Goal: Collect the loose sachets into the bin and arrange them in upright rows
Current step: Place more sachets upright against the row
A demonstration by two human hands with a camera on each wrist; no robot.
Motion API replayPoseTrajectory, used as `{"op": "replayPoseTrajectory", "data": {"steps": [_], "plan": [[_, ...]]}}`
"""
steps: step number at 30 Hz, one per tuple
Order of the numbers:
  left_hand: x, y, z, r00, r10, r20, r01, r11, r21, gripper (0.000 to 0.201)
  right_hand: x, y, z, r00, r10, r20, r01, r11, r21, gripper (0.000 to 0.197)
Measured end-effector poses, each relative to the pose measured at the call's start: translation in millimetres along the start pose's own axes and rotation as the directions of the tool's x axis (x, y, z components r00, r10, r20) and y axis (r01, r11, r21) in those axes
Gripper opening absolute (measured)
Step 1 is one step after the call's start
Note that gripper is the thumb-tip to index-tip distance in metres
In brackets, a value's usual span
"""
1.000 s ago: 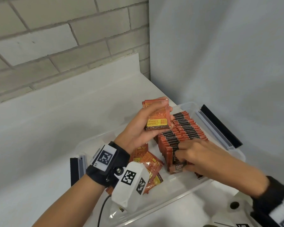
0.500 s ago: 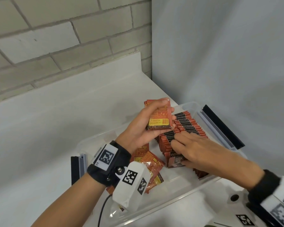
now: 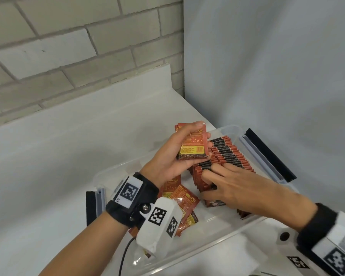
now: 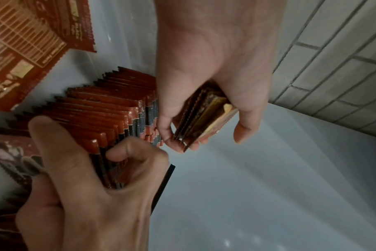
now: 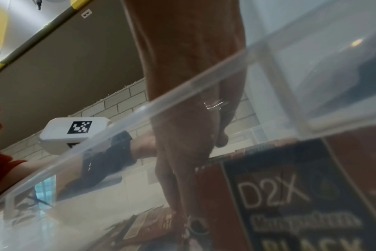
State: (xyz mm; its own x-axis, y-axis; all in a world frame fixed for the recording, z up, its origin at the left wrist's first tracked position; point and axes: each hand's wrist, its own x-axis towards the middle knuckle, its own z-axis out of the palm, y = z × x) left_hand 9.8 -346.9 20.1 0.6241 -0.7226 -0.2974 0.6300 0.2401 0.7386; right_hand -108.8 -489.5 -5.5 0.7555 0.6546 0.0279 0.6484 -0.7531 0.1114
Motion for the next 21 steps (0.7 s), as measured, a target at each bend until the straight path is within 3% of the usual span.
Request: {"op": "replayPoseTrajectory", "data": {"steps": [4,8,11,14,17,21], "plan": [[1,-1,0,1.000,-0.007,-0.005,0.007,0.999,-0.031,0.029,-2,4,1,1.000,0.018,-0.013,-0.017,0.995,0.099,0.056],[1,-2,-2,1.000,-0.006,0.009,0.007,0.997,-0.071,0.028,-10,10,-4,0.993,0.119,0.026,-0.120,0.930,0.347,0.057],[3,-2,-2,1.000,0.003,0.021,-0.002,0.998,-0.057,0.028,-15,12,-7,0.935,0.356,-0.010,-0.272,0.733,0.623,0.047],[3,-4,-1,0.999,0.013,0.043,-0.012,1.000,-0.016,0.026,-15,7,-10,0.782,0.622,-0.030,-0.339,0.466,0.817,0.039],[3,-6,-1,0.998,-0.004,0.063,0.000,0.998,0.065,0.029,-14,2,-11,0.715,0.699,0.036,-0.274,0.232,0.933,0.034],[2,-9,1,0.994,-0.005,0.106,-0.008,0.992,0.124,0.039,-15,4,-12,0.673,0.735,0.081,-0.194,0.070,0.978,0.032]]}}
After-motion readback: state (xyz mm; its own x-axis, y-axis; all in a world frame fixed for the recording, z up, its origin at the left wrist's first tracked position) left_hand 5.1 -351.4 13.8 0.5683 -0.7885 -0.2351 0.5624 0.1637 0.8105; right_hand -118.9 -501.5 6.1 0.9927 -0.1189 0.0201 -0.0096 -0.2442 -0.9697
